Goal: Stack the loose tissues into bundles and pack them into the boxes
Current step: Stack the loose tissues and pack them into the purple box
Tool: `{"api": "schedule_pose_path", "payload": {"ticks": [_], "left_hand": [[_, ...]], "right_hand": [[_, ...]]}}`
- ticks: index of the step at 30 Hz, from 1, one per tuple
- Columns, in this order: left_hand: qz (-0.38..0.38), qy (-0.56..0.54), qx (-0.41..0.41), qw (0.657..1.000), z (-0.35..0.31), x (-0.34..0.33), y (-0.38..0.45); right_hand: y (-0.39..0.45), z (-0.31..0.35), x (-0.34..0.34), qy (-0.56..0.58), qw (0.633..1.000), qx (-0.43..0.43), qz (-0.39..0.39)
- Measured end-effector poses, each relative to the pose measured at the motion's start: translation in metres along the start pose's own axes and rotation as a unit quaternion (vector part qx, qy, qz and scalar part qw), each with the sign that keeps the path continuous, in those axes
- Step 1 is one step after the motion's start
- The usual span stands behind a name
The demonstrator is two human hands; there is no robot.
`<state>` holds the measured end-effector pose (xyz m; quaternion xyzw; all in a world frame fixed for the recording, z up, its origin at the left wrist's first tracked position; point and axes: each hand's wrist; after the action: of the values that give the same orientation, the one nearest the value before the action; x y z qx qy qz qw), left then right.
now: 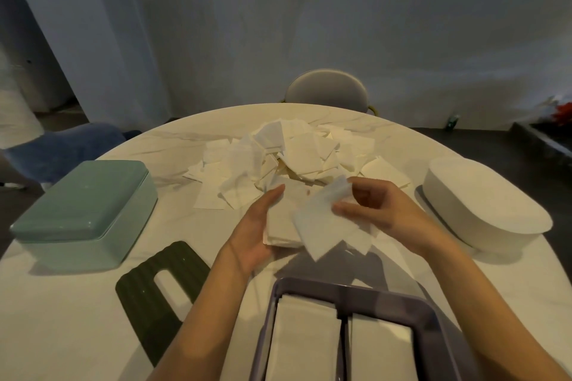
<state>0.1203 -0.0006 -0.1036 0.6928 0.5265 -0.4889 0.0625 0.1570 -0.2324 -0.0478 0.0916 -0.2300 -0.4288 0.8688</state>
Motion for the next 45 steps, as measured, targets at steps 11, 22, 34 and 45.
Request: {"api": "schedule_pose_path", "payload": {"ticks": [11, 22, 34, 45], "left_hand": [[0.069, 0.108, 0.153, 0.98, 0.023, -0.022, 0.011], [0.065, 0.164, 0.088, 0.98, 0.028, -0.02, 0.007], [0.053, 0.072, 0.032, 0.995, 0.03, -0.021, 0.017], [0.055, 0.067, 0.048, 0.995, 0.033, -0.026, 0.025]], "right_hand": [[0.007, -0.023, -0.003, -0.204, 0.969, 0.132, -0.045], [0.003, -0.029, 0.017, -0.123, 0.977, -0.078, -0.155], [-0.001, 0.009, 0.011, 0.055, 0.991, 0.046, -0.113], [0.005, -0.034, -0.015, -0.238, 0.964, 0.087, -0.081]]}}
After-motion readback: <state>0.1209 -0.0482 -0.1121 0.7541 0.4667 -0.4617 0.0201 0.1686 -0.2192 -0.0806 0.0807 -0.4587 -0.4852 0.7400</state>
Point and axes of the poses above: each hand's wrist, its own y-axis towards the middle knuckle, its own x-axis out of the back of the hand, z = x × y, and after that the axes turned 15 degrees about x, right-handed
